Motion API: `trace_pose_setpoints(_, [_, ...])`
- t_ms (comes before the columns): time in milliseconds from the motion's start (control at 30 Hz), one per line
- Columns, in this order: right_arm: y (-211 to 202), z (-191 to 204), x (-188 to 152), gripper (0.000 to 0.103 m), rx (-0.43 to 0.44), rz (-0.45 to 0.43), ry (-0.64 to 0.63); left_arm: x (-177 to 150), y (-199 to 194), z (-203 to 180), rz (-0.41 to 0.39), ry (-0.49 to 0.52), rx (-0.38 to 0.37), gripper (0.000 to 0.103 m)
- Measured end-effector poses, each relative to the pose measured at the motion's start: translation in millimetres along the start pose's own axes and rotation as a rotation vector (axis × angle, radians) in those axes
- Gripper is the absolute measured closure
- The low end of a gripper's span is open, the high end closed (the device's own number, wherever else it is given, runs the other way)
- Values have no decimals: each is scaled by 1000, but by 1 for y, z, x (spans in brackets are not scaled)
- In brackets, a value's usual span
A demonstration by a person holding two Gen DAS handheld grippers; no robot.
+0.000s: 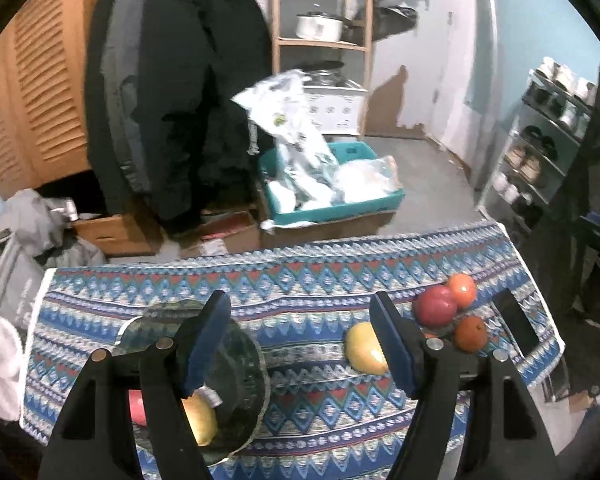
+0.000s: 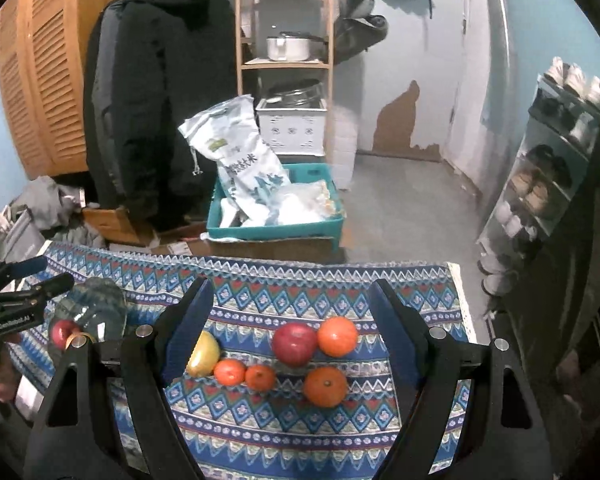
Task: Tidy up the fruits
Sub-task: 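Move left gripper to the yellow mango while right gripper approaches a large orange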
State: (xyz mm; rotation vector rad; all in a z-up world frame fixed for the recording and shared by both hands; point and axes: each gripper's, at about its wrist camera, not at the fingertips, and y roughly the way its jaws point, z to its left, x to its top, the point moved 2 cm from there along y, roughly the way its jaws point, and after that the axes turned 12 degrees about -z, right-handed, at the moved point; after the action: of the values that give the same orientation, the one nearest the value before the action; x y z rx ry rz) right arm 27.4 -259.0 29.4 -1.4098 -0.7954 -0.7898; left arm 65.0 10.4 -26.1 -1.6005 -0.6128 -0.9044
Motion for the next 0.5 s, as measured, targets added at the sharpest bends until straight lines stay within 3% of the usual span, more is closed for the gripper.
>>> trace_pose_setpoints(500, [31,-49,-42,22,-67,144,48,-27,48,-45,96,102,-40,30])
